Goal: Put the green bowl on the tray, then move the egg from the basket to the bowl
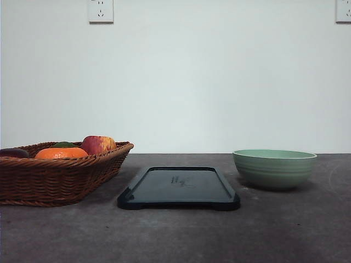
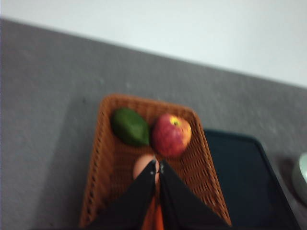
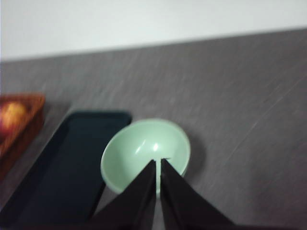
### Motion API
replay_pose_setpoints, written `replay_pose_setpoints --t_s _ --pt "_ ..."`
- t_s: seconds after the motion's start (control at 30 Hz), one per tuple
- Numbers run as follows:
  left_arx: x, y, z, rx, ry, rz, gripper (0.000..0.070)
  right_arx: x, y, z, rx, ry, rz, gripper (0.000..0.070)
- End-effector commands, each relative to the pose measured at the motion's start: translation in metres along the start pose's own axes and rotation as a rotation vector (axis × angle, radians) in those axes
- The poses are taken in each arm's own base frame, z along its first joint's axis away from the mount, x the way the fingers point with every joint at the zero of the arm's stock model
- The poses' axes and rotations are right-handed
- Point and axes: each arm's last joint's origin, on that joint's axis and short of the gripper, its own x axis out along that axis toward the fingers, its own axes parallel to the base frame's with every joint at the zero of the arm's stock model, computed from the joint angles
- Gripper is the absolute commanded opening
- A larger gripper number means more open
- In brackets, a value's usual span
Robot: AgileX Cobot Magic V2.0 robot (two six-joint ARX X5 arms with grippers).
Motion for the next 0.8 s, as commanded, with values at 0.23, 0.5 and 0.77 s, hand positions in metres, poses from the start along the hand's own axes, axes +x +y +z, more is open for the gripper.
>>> replay_pose_setpoints --t_s 0.23,0.5,0.77 --pt "0.031 -0.002 0.018 0.017 0.243 -0.026 0.0 0.046 -0.001 0.018 0.039 0.269 0.092 0.0007" --pt "0.046 -0.002 0.021 -0.019 0.401 -0.045 0.0 0.075 -0.004 0.026 0.084 0.422 0.079 0.0007" --pt "0.048 0.0 0.017 -0.012 0.447 -0.047 0.0042 0.081 -0.005 0.026 0.09 0.444 0.075 0.0053"
